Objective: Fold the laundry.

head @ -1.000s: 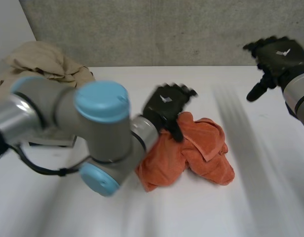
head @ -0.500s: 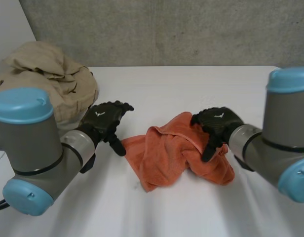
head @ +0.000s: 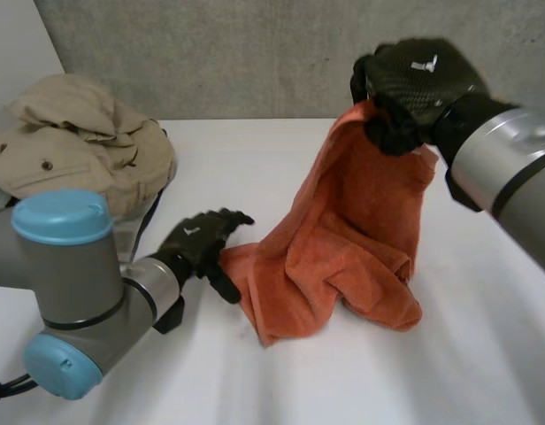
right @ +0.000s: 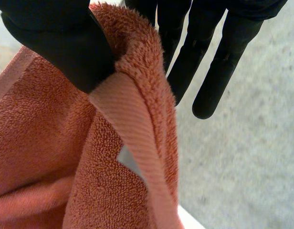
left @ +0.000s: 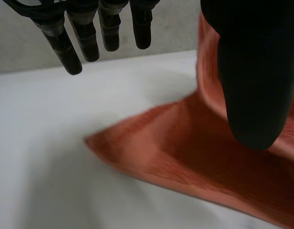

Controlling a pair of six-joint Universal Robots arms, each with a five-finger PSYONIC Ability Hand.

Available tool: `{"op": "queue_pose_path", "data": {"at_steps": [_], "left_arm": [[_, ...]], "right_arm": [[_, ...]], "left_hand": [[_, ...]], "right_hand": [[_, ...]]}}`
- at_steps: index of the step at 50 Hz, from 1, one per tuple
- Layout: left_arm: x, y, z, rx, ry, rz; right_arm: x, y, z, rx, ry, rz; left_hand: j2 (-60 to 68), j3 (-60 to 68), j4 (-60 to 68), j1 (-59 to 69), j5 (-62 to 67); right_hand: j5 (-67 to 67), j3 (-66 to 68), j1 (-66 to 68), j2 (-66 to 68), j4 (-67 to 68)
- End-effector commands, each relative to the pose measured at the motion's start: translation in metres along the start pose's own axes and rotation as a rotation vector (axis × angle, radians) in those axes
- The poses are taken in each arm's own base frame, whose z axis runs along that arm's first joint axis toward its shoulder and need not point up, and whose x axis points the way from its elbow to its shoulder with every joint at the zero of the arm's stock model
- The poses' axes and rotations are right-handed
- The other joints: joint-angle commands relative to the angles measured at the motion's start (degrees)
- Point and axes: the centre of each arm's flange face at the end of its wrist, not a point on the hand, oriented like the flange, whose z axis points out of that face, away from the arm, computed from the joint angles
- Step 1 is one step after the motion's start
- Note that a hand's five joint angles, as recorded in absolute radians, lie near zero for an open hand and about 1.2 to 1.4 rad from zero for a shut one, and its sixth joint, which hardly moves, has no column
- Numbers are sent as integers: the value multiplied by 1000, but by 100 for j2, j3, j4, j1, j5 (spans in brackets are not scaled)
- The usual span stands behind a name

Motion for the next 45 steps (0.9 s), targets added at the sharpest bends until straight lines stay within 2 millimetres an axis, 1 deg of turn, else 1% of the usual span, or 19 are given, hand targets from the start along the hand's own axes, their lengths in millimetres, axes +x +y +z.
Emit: {"op": "queue_pose_path", "data": {"at_steps": [1, 3, 5, 9, 12, 16, 17, 20, 23, 27, 29, 32, 33, 34, 37, 38, 41, 43, 45], "left_arm": [[19, 22, 9, -79, 128, -78], [21, 25, 11, -88, 140, -85], [24, 28, 13, -97, 148, -84], [26, 27, 15, -91, 155, -79], [29, 27, 15, -87, 165, -63], [35, 29, 13, -93, 181, -53], [35, 29, 13, -93, 183, -53], [37, 29, 12, -94, 187, -49], [36, 32, 12, -101, 186, -51], [35, 29, 11, -94, 183, -51], [35, 28, 10, -91, 181, -52], [31, 7, 0, -34, 163, -49], [26, -1, -4, -12, 149, -51], [14, -13, -10, 21, 117, -59], [-1, -25, -21, 57, 73, -70], [-6, -27, -29, 65, 56, -76], [-2, -24, -42, 64, 57, -75], [3, -13, -53, 40, 64, -67], [5, -5, -58, 20, 64, -45]], "right_arm": [[4, -51, -25, 147, 8, -30], [7, -62, -30, 181, 19, -35], [11, -82, -40, 246, 42, -50], [23, -104, -54, 313, 99, -73], [31, -107, -54, 324, 129, -84], [53, -107, -51, 322, 202, -107], [63, -108, -50, 322, 234, -115], [74, -109, -49, 325, 272, -127], [76, -109, -49, 324, 281, -130], [75, -100, -47, 295, 268, -123], [74, -89, -45, 257, 258, -110], [70, -69, -42, 201, 239, -90], [70, -65, -42, 191, 237, -86], [69, -62, -41, 181, 233, -82], [67, -56, -39, 163, 223, -73], [67, -54, -37, 158, 222, -70], [68, -46, -27, 142, 219, -65], [72, -41, -19, 135, 225, -62], [74, -37, -14, 129, 227, -61]], "left_hand": [[-184, -211, -182, -325, -285], [-184, -211, -182, -324, -285], [-117, -144, -114, -257, -218], [85, 58, 87, -56, -16], [136, 109, 138, -5, 35], [119, 92, 121, -22, 18], [119, 92, 121, -22, 18], [119, 92, 121, -22, 18], [102, 75, 104, -38, 1], [119, 92, 121, -22, 18], [136, 109, 138, -5, 35], [136, 109, 138, -5, 35], [119, 92, 121, -21, 18], [119, 92, 121, -22, 18], [119, 92, 121, -22, 18], [119, 92, 121, -22, 18], [136, 109, 138, -5, 35], [136, 109, 138, -5, 35], [136, 109, 138, -5, 35]], "right_hand": [[1249, 1206, 1628, 1261, 1169], [1249, 1206, 1628, 1261, 1169], [1249, 1206, 1628, 1261, 1169], [1249, 1206, 1628, 1261, 1169], [1249, 1206, 1628, 1261, 1169], [1249, 1206, 1628, 1261, 1169], [1249, 1206, 1628, 1261, 1169], [1249, 1206, 1628, 1261, 1169], [1249, 1206, 1628, 1261, 1169], [1249, 1206, 1628, 1261, 1169], [1249, 1206, 1628, 1261, 1169], [1249, 1206, 1628, 1261, 1169], [1249, 1206, 1628, 1261, 1169], [1249, 1206, 1628, 1261, 1169], [1249, 1206, 1628, 1261, 1169], [1249, 1206, 1628, 1261, 1169], [1249, 1206, 1628, 1261, 1169], [1249, 1206, 1628, 1261, 1169], [1249, 1206, 1628, 1261, 1169]]}}
